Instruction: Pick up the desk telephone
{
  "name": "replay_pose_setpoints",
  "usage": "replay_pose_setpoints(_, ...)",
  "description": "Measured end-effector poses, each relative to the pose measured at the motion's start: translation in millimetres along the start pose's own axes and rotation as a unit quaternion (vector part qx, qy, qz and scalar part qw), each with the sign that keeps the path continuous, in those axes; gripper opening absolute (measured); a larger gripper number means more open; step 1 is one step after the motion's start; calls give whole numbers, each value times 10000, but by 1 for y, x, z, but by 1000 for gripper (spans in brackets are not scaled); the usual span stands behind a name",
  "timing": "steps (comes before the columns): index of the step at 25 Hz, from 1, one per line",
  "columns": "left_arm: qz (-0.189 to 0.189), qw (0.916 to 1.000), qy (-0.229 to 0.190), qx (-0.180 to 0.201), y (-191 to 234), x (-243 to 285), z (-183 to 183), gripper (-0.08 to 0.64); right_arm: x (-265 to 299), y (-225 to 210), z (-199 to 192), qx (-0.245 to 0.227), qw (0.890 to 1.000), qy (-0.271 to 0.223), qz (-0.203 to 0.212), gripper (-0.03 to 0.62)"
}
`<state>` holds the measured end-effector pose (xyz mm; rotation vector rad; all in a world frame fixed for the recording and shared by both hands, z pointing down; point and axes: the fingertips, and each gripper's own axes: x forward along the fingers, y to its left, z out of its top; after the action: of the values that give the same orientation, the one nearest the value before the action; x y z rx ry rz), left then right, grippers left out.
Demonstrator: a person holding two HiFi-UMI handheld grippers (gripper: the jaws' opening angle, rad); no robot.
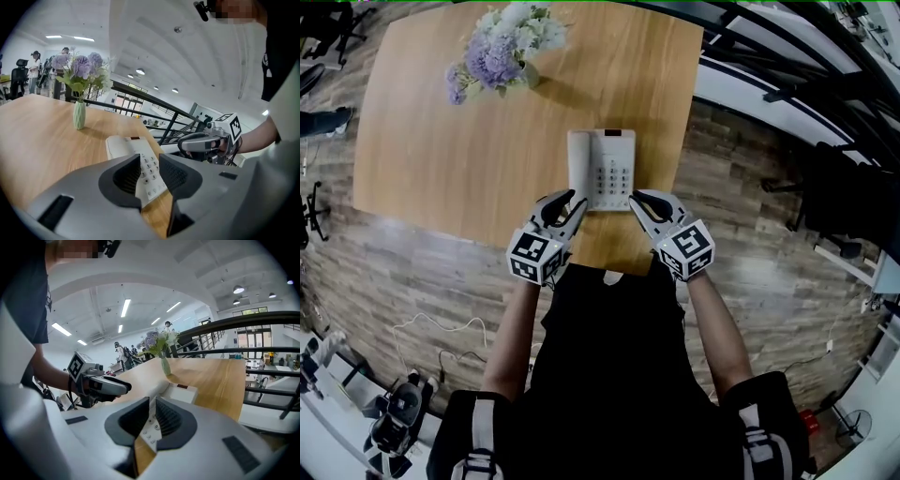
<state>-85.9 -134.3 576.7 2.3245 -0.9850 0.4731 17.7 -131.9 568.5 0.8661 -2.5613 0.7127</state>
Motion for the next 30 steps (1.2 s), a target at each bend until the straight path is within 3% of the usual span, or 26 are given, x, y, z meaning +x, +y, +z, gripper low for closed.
replay_pose_setpoints(4, 18, 9996, -23, -276, 15, 10, -9, 161, 9, -5, -10, 173, 9998, -10, 110, 131)
replay_pose_setpoints(12, 44, 9991, 254, -324, 35, 33, -29, 269, 27, -37, -39, 609, 9981, 86, 6, 227)
replay_pose_setpoints(20, -240, 9964, 536, -617, 45, 47, -46, 344, 41, -53, -64, 756, 9966, 325, -30, 257)
replay_pose_setpoints(30, -335, 9937, 778, -734, 51, 64, -58, 359, 72, -58, -80, 1126, 9926, 457, 51, 270)
